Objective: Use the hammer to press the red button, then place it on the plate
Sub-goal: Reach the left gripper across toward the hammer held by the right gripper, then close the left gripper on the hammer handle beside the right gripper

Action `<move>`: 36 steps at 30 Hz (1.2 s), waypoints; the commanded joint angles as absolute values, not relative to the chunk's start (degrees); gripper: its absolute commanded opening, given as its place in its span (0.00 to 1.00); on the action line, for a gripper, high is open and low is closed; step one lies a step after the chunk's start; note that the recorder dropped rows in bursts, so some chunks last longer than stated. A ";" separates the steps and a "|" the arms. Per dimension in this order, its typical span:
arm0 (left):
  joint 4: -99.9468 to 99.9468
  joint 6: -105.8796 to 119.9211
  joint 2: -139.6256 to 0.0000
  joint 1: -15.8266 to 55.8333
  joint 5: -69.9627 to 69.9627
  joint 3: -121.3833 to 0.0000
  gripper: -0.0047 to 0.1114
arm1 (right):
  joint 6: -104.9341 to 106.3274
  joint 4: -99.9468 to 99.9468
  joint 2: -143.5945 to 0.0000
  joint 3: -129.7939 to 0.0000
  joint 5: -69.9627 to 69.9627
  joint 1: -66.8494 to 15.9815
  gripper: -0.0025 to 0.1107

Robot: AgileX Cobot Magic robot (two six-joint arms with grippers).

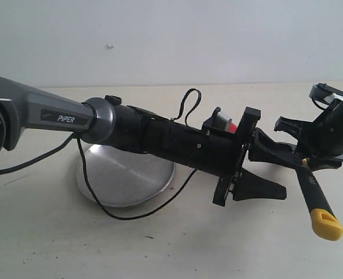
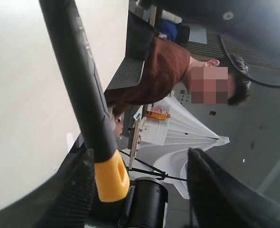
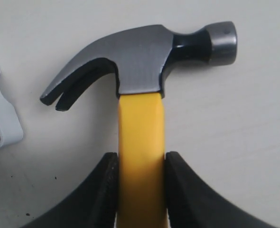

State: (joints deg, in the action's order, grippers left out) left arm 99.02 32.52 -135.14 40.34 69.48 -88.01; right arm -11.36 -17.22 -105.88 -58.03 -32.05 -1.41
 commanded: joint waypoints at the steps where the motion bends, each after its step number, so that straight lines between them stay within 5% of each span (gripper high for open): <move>1: 99.95 31.53 -136.34 41.06 69.96 -90.15 0.53 | -10.54 -18.06 -105.74 -58.78 -32.14 -1.20 0.02; 36: 99.95 26.32 -148.03 47.25 68.93 -106.77 0.53 | -8.21 -18.48 -105.74 -58.78 -32.19 -1.20 0.02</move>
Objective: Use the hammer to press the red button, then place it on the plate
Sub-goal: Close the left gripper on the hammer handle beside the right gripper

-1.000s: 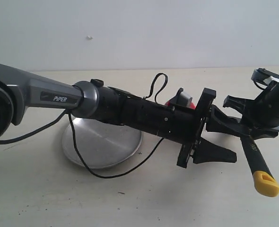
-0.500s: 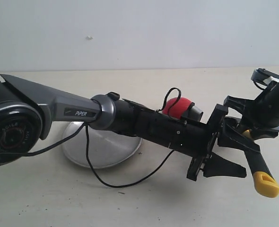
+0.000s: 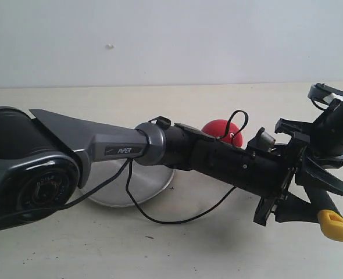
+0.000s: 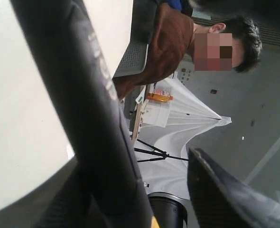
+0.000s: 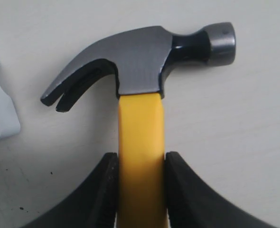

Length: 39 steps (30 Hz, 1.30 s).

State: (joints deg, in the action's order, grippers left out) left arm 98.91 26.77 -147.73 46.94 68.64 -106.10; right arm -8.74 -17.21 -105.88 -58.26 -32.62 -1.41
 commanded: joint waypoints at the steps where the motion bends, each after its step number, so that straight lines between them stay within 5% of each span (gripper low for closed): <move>1: 99.95 26.32 -148.03 47.25 68.93 -106.77 0.53 | -8.21 -18.48 -105.74 -58.78 -32.19 -1.20 0.02; 24: 99.95 25.91 -148.47 47.35 68.94 -106.77 0.52 | -7.62 -18.24 -106.07 -58.78 -30.92 -1.32 0.02; 39: 99.95 23.50 -148.47 47.35 68.94 -106.77 0.14 | -7.62 -18.47 -106.07 -58.78 -30.05 -1.32 0.02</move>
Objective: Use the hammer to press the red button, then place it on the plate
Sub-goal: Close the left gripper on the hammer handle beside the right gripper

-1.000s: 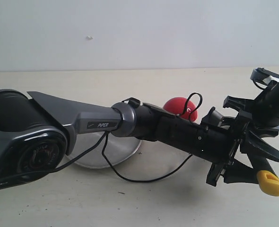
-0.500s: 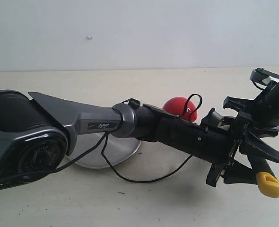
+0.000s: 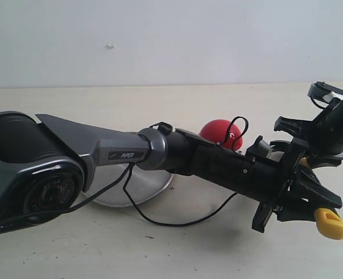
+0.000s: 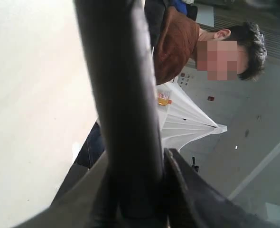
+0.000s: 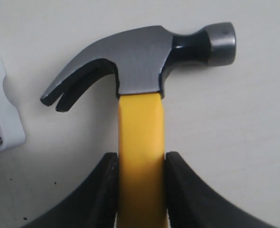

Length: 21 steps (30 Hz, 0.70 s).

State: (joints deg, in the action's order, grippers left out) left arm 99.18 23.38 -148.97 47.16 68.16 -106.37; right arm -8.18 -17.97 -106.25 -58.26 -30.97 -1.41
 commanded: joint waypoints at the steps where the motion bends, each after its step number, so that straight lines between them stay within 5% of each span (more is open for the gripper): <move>1: 99.95 23.50 -148.47 47.35 68.94 -106.77 0.11 | -7.62 -18.47 -106.07 -58.78 -30.05 -1.32 0.02; 11: 99.95 25.04 -148.36 47.35 69.04 -106.77 0.04 | -7.62 -18.47 -106.07 -58.78 -30.24 -1.32 0.05; 17: 99.95 25.89 -148.36 47.35 69.82 -106.77 0.04 | -7.27 -17.96 -106.07 -58.78 -30.39 -1.32 0.26; 21: 99.95 26.73 -148.36 47.35 69.96 -106.77 0.04 | -3.46 -17.96 -106.07 -58.78 -30.27 -1.32 0.48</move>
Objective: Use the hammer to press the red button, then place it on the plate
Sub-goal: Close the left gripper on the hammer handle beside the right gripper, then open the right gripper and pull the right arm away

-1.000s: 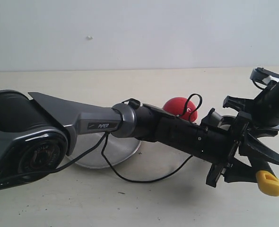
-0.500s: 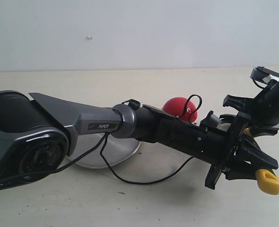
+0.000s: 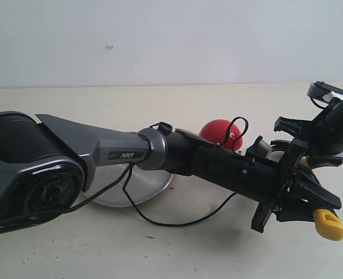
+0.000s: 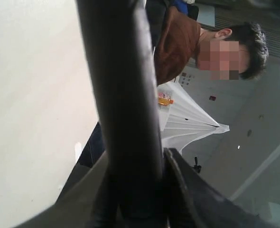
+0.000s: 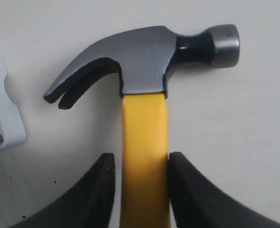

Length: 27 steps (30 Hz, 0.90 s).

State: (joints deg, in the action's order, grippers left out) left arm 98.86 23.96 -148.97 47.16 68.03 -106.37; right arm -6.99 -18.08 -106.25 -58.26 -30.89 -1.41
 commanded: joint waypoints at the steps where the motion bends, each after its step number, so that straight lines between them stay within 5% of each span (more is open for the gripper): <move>1: 99.95 26.74 -148.36 47.35 69.96 -106.77 0.04 | -3.08 -17.96 -106.07 -58.78 -30.27 -1.32 0.52; 27: 99.95 32.36 -146.59 46.59 69.96 -106.77 0.04 | -2.84 -10.75 -87.64 -60.61 -33.12 -1.32 0.57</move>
